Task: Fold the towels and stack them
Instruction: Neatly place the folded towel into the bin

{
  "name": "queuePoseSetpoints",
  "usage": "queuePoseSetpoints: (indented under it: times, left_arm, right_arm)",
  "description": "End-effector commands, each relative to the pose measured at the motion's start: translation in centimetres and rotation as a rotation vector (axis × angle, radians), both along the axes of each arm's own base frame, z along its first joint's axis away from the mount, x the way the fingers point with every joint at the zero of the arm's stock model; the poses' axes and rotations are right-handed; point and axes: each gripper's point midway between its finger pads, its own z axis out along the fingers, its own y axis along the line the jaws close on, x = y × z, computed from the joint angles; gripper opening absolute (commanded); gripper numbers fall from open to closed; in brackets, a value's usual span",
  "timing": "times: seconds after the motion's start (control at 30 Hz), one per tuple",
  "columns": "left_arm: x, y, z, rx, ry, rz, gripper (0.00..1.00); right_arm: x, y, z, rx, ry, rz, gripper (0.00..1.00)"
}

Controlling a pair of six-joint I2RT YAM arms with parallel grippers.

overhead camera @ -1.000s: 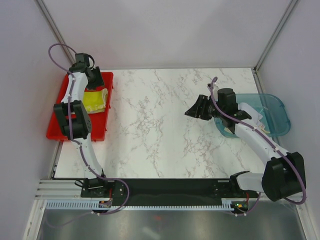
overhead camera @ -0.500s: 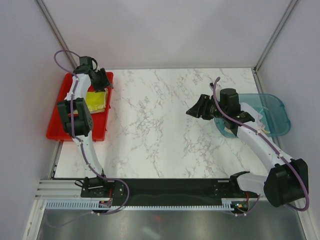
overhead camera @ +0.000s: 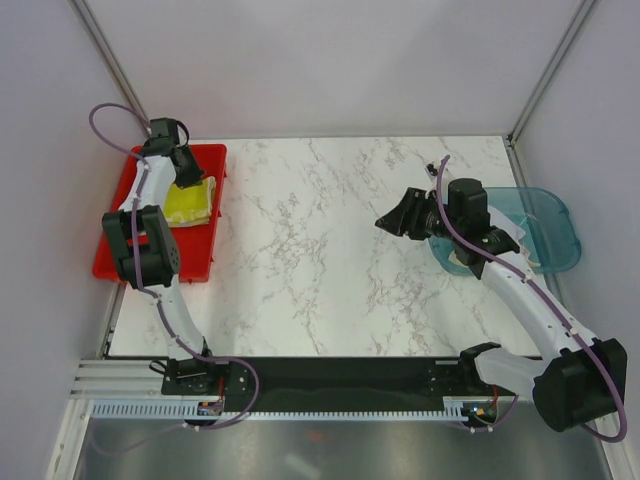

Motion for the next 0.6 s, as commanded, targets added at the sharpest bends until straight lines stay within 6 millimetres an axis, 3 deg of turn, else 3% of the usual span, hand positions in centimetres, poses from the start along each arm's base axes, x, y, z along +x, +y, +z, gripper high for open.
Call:
queuePoseSetpoints:
  times: [0.0, 0.17, 0.3, 0.37, 0.47, 0.57]
  left_arm:
    - [0.7, 0.3, -0.8, 0.013, -0.022, 0.019, 0.02]
    - [1.0, 0.6, -3.6, 0.016, 0.029, 0.051, 0.02]
    - [0.9, -1.5, -5.2, -0.043, 0.057, -0.011, 0.02]
    - [-0.2, -1.9, -5.7, -0.038, 0.08, -0.009, 0.02]
    - [-0.8, -2.1, -6.0, -0.017, 0.093, -0.011, 0.02]
    - [-1.2, -1.2, -4.9, 0.03, 0.088, 0.012, 0.02]
  right_arm:
    - [0.2, 0.0, 1.8, 0.012, -0.043, -0.012, 0.57]
    - [0.3, 0.0, 2.1, 0.009, -0.055, -0.013, 0.57]
    - [0.5, 0.0, 1.6, -0.002, -0.046, -0.014, 0.57]
    - [0.6, 0.1, 1.5, -0.002, -0.041, -0.01, 0.57]
    - [0.7, 0.0, 1.8, -0.002, -0.047, -0.014, 0.57]
    - [1.0, -0.1, 2.3, -0.009, -0.062, -0.024, 0.57]
